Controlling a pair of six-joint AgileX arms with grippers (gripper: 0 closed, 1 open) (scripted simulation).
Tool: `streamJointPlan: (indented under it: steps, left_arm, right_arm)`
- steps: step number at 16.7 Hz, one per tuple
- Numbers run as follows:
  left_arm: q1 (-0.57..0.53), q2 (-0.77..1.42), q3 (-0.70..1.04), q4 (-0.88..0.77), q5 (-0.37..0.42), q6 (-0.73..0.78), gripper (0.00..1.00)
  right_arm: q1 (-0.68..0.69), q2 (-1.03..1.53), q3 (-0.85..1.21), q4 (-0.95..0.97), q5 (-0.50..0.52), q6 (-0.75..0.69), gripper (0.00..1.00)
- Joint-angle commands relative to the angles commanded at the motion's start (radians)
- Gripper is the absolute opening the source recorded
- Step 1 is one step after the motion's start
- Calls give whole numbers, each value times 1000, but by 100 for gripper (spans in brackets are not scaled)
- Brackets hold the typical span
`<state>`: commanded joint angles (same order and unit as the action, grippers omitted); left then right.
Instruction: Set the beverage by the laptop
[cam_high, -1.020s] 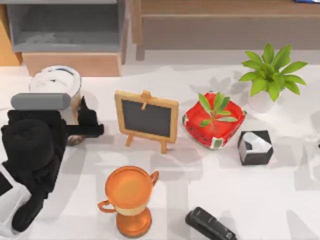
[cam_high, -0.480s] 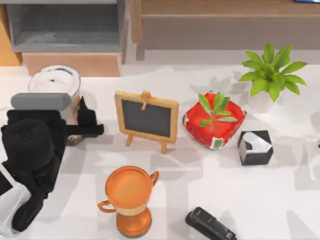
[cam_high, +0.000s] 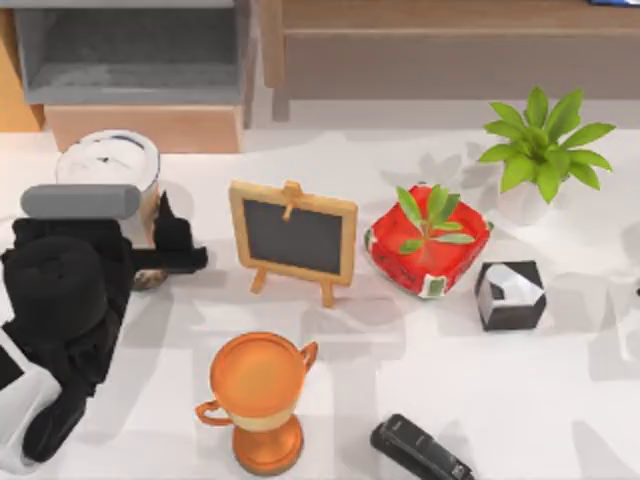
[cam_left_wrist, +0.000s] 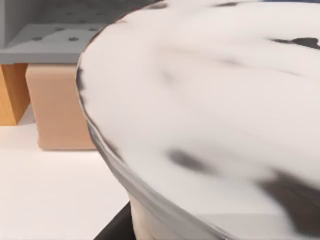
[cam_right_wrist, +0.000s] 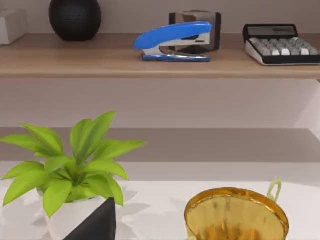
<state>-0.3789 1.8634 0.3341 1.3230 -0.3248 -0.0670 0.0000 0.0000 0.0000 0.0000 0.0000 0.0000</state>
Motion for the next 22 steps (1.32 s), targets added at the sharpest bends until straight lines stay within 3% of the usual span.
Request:
streamJointPlan:
  steps: [11, 16, 22]
  left_arm:
    - [25, -95, 26, -42, 21, 7, 0]
    - [133, -211, 21, -85, 120, 30, 0]
    - [314, -362, -40, -198, 294, 67, 0]
  right_arm:
    - [0, 0, 0, 0, 0, 0, 100]
    - [0, 0, 0, 0, 0, 0, 100]
    - [0, 0, 0, 0, 0, 0, 100]
